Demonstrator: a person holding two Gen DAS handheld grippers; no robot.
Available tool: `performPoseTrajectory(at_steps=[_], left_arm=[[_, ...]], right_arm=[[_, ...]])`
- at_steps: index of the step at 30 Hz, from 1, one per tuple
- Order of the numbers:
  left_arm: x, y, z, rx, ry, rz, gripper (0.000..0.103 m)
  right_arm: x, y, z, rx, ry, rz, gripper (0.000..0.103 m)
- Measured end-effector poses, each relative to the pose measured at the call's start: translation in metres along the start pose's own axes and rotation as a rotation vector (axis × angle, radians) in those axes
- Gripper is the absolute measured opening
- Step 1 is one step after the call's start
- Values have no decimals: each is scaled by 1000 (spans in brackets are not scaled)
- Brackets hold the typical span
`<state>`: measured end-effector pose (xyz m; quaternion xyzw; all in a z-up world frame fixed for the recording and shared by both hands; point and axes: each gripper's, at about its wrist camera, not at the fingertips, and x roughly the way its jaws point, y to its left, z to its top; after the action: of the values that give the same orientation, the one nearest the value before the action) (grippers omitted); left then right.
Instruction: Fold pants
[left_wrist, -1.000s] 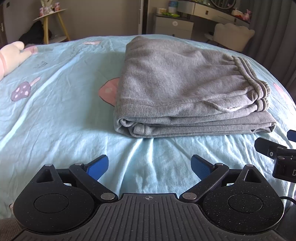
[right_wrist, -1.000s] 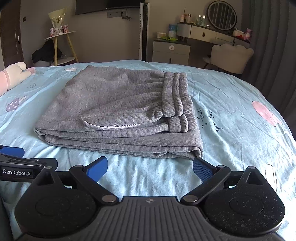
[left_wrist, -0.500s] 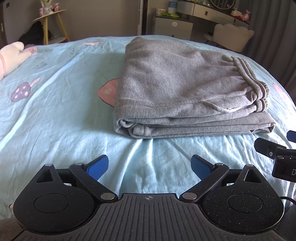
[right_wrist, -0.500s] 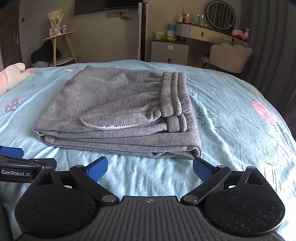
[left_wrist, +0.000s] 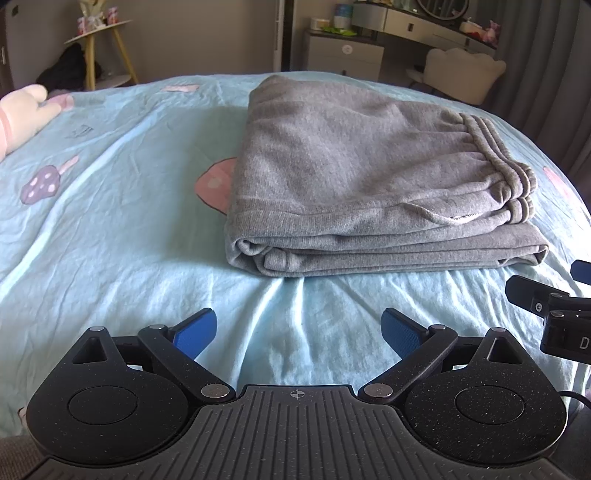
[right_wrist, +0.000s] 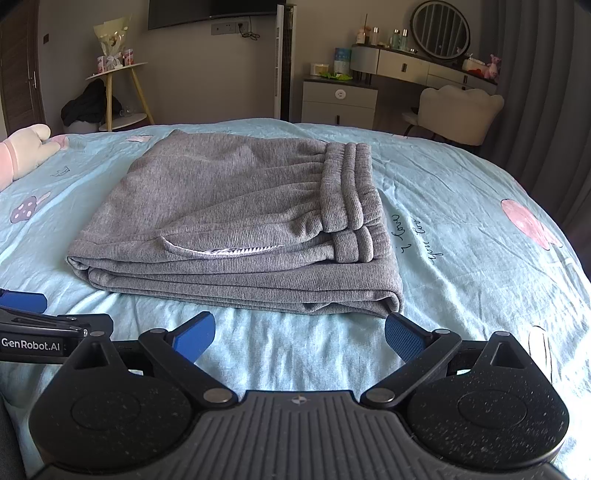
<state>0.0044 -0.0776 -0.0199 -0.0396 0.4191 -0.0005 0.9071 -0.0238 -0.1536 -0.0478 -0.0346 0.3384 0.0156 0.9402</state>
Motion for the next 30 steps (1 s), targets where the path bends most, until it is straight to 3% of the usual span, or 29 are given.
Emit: performPoseTrajectory(at_steps=[30], left_arm=[[-2, -1, 0, 5, -12, -15, 100]], right_arm=[[0, 0, 0, 0, -1, 0, 99]])
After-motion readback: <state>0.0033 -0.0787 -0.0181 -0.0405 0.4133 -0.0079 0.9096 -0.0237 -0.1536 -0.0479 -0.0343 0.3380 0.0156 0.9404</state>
